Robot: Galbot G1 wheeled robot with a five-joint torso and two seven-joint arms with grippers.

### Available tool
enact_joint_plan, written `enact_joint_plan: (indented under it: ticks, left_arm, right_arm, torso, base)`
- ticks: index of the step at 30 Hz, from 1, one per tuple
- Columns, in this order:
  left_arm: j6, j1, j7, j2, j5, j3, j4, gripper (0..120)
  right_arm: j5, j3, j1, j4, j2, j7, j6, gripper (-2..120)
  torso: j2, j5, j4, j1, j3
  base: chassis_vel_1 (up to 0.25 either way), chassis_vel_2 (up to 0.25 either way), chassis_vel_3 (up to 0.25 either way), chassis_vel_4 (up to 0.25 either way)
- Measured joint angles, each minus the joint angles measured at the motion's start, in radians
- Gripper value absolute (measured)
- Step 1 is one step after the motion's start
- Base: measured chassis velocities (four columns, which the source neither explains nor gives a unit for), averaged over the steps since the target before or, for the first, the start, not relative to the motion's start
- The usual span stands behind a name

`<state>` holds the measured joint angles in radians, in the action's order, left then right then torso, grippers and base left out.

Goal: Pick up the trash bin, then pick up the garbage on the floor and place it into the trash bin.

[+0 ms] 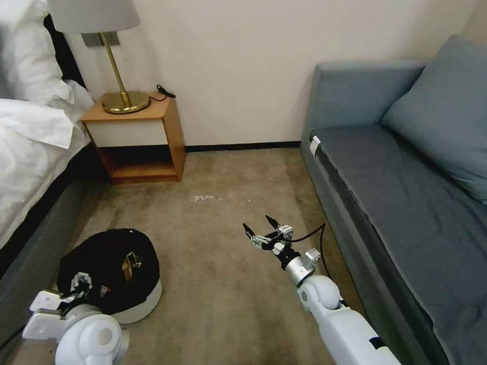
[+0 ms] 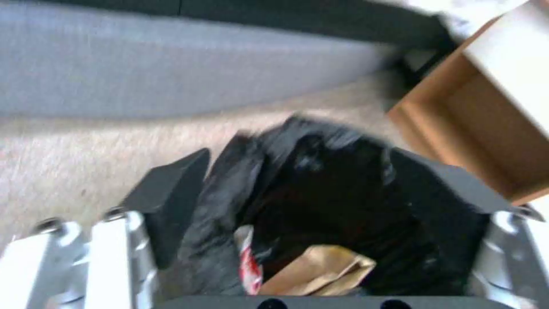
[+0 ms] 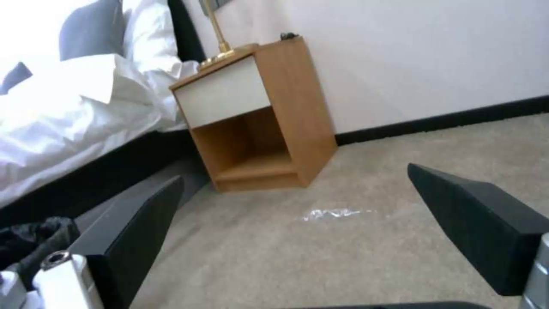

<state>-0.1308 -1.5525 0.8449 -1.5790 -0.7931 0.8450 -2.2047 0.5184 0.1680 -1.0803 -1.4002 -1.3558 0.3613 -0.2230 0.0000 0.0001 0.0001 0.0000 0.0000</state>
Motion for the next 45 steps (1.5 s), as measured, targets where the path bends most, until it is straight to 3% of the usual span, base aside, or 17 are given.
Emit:
enact_joint_plan:
  ticks: [3,4,5,7,9,10,12,14,15,19,24,28,37,45]
  left_arm:
    - [-0.007,-0.019,0.0,0.01,0.016,-0.004,-0.054,91]
    - [-0.023,-0.042,-0.007,0.015,0.074,-0.012,-0.106,98]
    - [-0.023,-0.042,-0.007,0.015,0.074,-0.012,-0.106,98]
    - [-0.044,-0.07,-0.044,0.022,0.134,-0.018,-0.143,100]
    - [-0.052,-0.114,-0.136,0.03,0.271,-0.033,-0.172,100]
    - [-0.052,-0.114,-0.136,0.03,0.271,-0.033,-0.172,100]
    - [-0.012,-0.15,-0.235,0.041,0.385,-0.044,-0.173,100]
    - [0.076,-0.194,-0.349,0.061,0.5,-0.053,-0.149,100]
    - [0.076,-0.194,-0.349,0.061,0.5,-0.053,-0.149,100]
    - [0.278,-0.256,-0.529,0.098,0.663,-0.058,-0.029,100]
    - [0.32,-0.265,-0.571,0.099,0.697,-0.068,0.03,100]
    - [0.362,-0.263,-0.608,0.071,0.729,-0.078,0.075,100]
    - [0.401,-0.299,-0.674,0.044,0.732,-0.083,0.041,100]
    - [0.402,-0.303,-0.681,0.046,0.714,-0.082,0.033,100]
  right_arm:
    - [0.0,0.007,-0.005,0.0,-0.003,0.019,-0.013,100]
    - [-0.001,0.01,-0.009,-0.003,-0.002,0.034,-0.024,100]
    - [-0.001,0.01,-0.009,-0.003,-0.002,0.034,-0.024,100]
    - [-0.001,0.016,-0.01,-0.009,-0.003,0.039,-0.031,100]
    - [-0.001,0.027,-0.015,-0.019,-0.011,0.039,-0.04,100]
    - [-0.001,0.027,-0.015,-0.019,-0.011,0.039,-0.04,100]
    - [0.002,0.039,-0.02,-0.026,-0.016,0.037,-0.048,100]
    - [0.009,0.054,-0.028,-0.034,-0.017,0.032,-0.057,100]
    - [0.009,0.054,-0.028,-0.034,-0.017,0.032,-0.057,100]
    - [0.018,0.1,-0.05,-0.041,-0.019,0.021,-0.083,100]
    - [0.04,0.138,-0.073,-0.051,-0.027,0.007,-0.094,100]
    - [0.088,0.188,-0.115,-0.076,-0.038,0.003,-0.098,100]
    - [0.099,0.228,-0.172,-0.09,-0.057,0.047,-0.112,100]
    - [0.08,0.226,-0.176,-0.098,-0.072,0.054,-0.113,100]
  torso:
    - [0.0,-0.0001,0.0,0.0,0.0]
    - [0.0,0.0001,0.0,0.0,0.0]
    - [0.0,0.0001,0.0,0.0,0.0]
    - [0.0,-0.0002,0.0,0.0,0.0]
    - [0.0,0.0,0.0001,0.0,0.0]
    - [0.0,0.0,0.0001,0.0,0.0]
    - [0.0,-0.0001,0.0001,0.0,0.0]
    - [0.0,0.0002,0.0,0.0,0.0]
    - [0.0,0.0002,0.0,0.0,0.0]
    - [0.0,-0.0002,0.0,0.0,0.0]
    - [0.0,-0.0001,0.0,0.0,0.0]
    - [0.0,-0.0001,-0.0001,0.0,0.0]
    - [0.0,0.0001,-0.0001,0.0,0.0]
    - [0.0,-0.0001,0.0,0.0,0.0]
  base:
    - [0.0,0.0,0.0,0.0]
    - [0.0,0.0,0.0,0.0]
    - [0.0,0.0,0.0,0.0]
    - [0.0,0.0,0.0,0.0]
    - [0.0,0.0,0.0,0.0]
    - [0.0,0.0,0.0,0.0]
    - [0.0,0.0,0.0,0.0]
    - [0.0,0.0,0.0,0.0]
    - [0.0,0.0,0.0,0.0]
    - [0.0,0.0,0.0,0.0]
    - [0.0,0.0,0.0,0.0]
    - [0.0,0.0,0.0,0.0]
    - [0.0,0.0,0.0,0.0]
    - [0.0,0.0,0.0,0.0]
